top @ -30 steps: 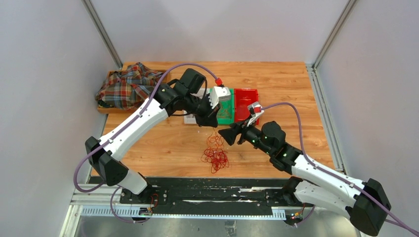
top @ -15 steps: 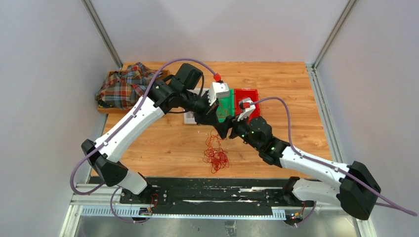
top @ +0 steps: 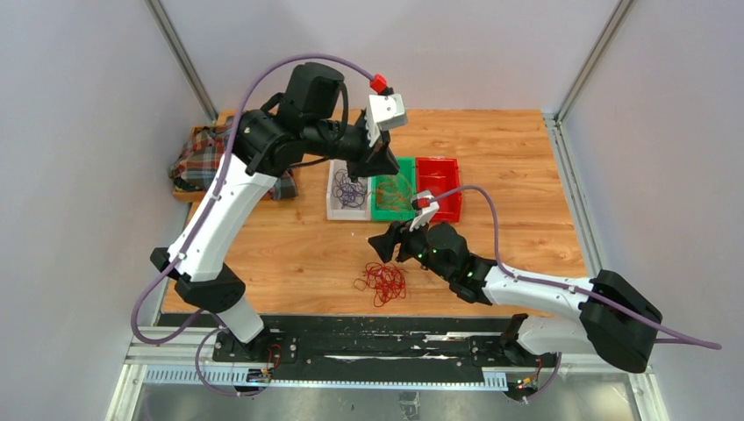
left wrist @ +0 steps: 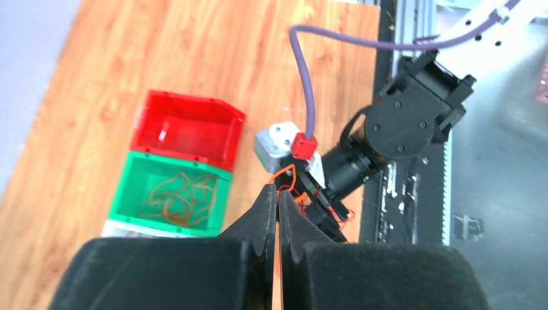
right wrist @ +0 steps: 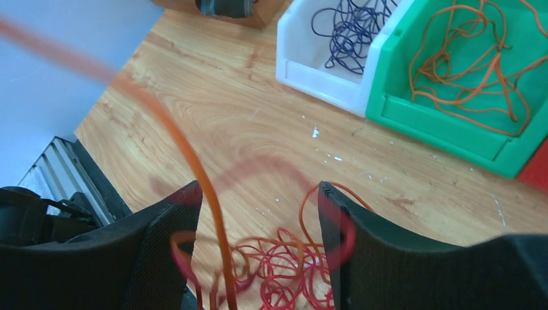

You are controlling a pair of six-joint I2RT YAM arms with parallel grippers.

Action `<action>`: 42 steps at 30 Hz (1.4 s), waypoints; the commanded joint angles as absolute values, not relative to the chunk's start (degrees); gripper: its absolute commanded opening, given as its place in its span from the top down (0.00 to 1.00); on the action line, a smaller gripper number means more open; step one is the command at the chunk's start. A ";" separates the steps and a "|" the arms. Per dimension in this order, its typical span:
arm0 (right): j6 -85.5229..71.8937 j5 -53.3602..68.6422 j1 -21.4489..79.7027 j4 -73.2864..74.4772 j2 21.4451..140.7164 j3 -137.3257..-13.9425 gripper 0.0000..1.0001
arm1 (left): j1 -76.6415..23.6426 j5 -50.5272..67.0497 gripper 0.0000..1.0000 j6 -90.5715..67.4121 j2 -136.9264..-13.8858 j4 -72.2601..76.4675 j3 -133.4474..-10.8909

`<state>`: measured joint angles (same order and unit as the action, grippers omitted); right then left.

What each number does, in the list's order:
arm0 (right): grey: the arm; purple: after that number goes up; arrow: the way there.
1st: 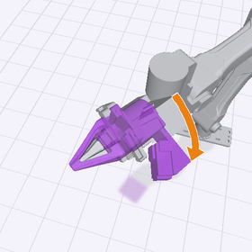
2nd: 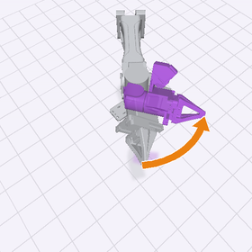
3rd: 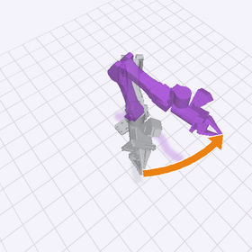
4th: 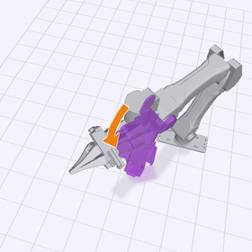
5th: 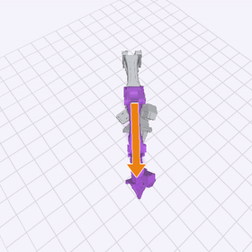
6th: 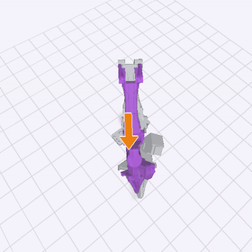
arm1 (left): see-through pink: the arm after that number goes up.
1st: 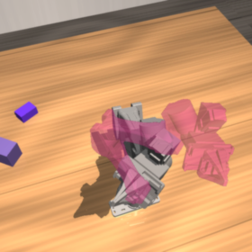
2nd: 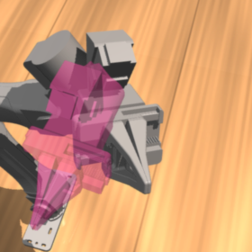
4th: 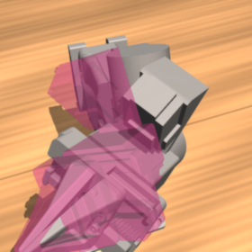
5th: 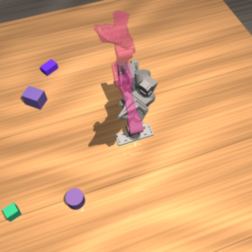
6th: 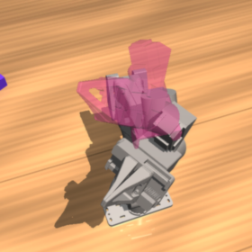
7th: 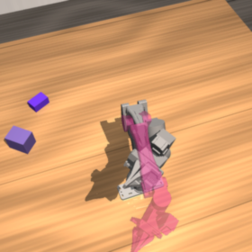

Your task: Untangle the cables

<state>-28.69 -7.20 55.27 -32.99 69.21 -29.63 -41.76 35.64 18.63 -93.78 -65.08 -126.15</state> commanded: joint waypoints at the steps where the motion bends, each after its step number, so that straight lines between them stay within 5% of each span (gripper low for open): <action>1: -30.37 -10.84 56.12 -33.72 68.34 -26.79 0.34 | -41.84 31.52 1.00 19.25 -94.26 -65.99 -134.39; 9: -33.17 -13.24 56.17 -30.67 67.55 -24.37 0.35 | -41.84 21.37 1.00 21.51 -94.97 -62.71 -147.84; 20: -36.39 -12.85 56.16 -29.45 67.21 -22.40 0.35 | -41.83 9.61 1.00 22.99 -84.81 -45.28 -136.76; 31: -33.67 -18.26 55.88 -22.70 58.19 -23.61 0.34 | -41.84 10.80 1.00 20.65 -82.61 -42.83 -126.70; 37: -32.11 -21.79 52.00 -10.85 50.14 -27.04 0.19 | -41.84 12.06 1.00 20.47 -80.81 -36.98 -113.42; 42: -30.59 -23.46 47.35 -5.01 47.07 -30.15 0.16 | -41.84 9.76 1.00 18.86 -82.64 -33.28 -106.41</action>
